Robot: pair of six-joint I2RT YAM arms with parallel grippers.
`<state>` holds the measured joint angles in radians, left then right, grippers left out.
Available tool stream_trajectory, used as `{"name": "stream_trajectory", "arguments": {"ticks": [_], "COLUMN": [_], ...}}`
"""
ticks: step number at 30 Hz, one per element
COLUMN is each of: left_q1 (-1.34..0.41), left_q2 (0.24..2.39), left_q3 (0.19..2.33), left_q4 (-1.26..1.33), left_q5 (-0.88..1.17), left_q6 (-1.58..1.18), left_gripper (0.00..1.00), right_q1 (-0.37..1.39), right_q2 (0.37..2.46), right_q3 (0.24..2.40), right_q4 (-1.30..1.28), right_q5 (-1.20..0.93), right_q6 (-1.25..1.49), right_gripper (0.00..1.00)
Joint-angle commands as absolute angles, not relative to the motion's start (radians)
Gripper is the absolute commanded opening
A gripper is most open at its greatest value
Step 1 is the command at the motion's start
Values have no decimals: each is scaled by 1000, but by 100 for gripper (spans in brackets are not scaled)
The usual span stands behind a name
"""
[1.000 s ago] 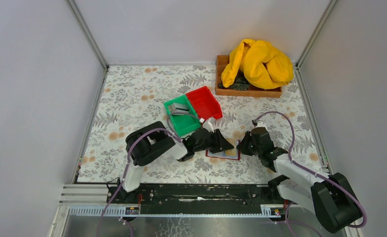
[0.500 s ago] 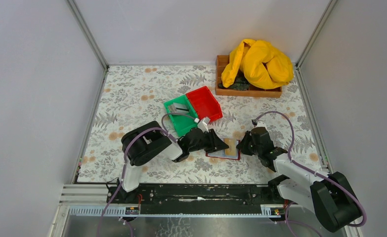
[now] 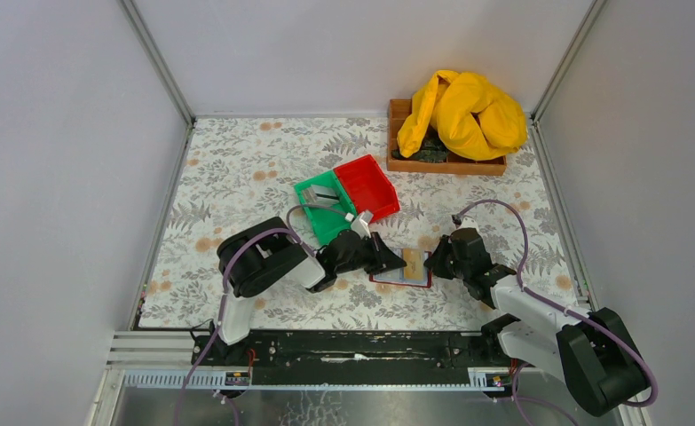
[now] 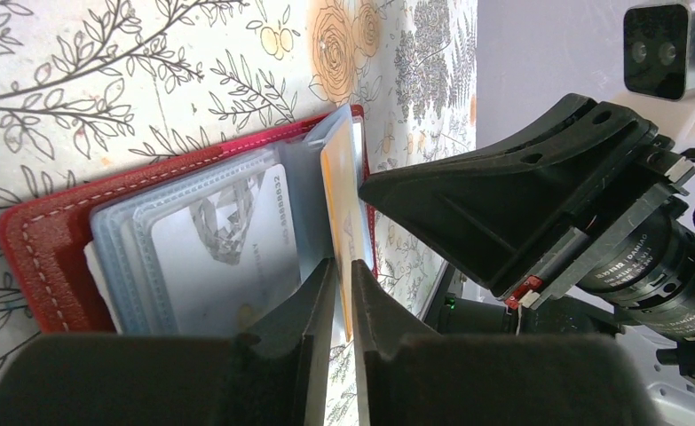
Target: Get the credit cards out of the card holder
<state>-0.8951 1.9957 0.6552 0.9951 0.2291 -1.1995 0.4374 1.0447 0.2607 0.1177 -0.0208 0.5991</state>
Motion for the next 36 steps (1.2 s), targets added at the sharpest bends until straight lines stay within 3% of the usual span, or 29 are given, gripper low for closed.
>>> {"name": "stream_trajectory", "arguments": {"ticks": [1, 6, 13, 36], "left_q1": [-885, -883, -883, -827], "left_q2": [1994, 1998, 2006, 1902], "left_q3": [641, 639, 642, 548], "left_q4": [1085, 1087, 1077, 1049], "left_q5": [238, 240, 241, 242], "left_q6": [-1214, -1216, -1215, -1154], "left_gripper": [18, 17, 0, 0], "right_q1": [435, 434, 434, 429], "right_q2": [1065, 1060, 1061, 1063], "right_q3": [267, 265, 265, 265], "right_q4": [61, 62, 62, 60], "right_q5": [-34, -35, -36, -32], "right_q6": [588, 589, 589, 590], "right_gripper": [8, 8, 8, 8]}}
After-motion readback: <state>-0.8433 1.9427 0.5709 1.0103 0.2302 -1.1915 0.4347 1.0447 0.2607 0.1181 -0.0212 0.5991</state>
